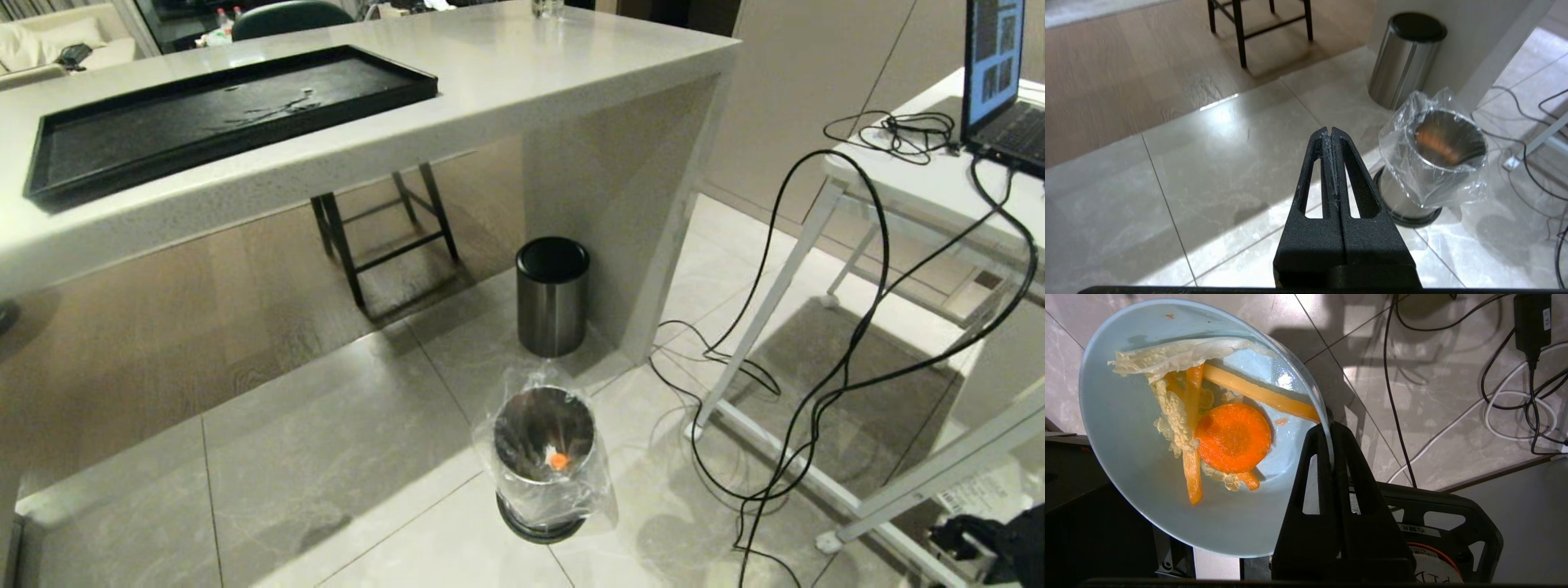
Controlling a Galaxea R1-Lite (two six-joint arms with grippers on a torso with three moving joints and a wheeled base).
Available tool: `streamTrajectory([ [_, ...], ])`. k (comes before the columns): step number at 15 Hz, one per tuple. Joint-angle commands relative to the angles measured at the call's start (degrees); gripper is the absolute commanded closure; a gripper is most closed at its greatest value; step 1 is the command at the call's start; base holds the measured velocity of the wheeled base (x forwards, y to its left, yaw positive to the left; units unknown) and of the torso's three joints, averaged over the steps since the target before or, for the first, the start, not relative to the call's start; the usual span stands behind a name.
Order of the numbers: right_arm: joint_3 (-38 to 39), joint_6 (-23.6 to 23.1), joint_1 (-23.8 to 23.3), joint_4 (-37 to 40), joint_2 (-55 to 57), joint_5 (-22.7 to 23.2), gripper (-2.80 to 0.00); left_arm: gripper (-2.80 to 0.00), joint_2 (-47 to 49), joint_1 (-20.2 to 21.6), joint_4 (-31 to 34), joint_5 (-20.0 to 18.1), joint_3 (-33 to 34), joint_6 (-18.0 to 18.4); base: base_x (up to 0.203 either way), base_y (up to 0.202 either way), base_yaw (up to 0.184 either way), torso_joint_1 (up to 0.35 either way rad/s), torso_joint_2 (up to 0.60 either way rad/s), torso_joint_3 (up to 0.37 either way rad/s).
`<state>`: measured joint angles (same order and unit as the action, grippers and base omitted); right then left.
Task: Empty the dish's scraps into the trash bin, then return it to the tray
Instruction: Move the bowl over the trash can
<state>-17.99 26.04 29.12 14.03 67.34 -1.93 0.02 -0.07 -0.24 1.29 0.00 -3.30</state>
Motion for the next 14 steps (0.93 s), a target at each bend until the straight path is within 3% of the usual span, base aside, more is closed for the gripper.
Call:
streamTrajectory([
  [1,0.1,0.2,0.0,0.0,0.2,0.0,0.00,0.00,0.1,0.1,0.0,0.0,0.0,0.0,0.000,0.000,0.000,0.000,0.00,-0.200],
  [14,0.5,0.3,0.0,-1.2,0.2,0.0,0.00,0.00,0.1,0.0,0.0,0.0,0.0,0.0,0.000,0.000,0.000,0.003,0.00,-0.198],
])
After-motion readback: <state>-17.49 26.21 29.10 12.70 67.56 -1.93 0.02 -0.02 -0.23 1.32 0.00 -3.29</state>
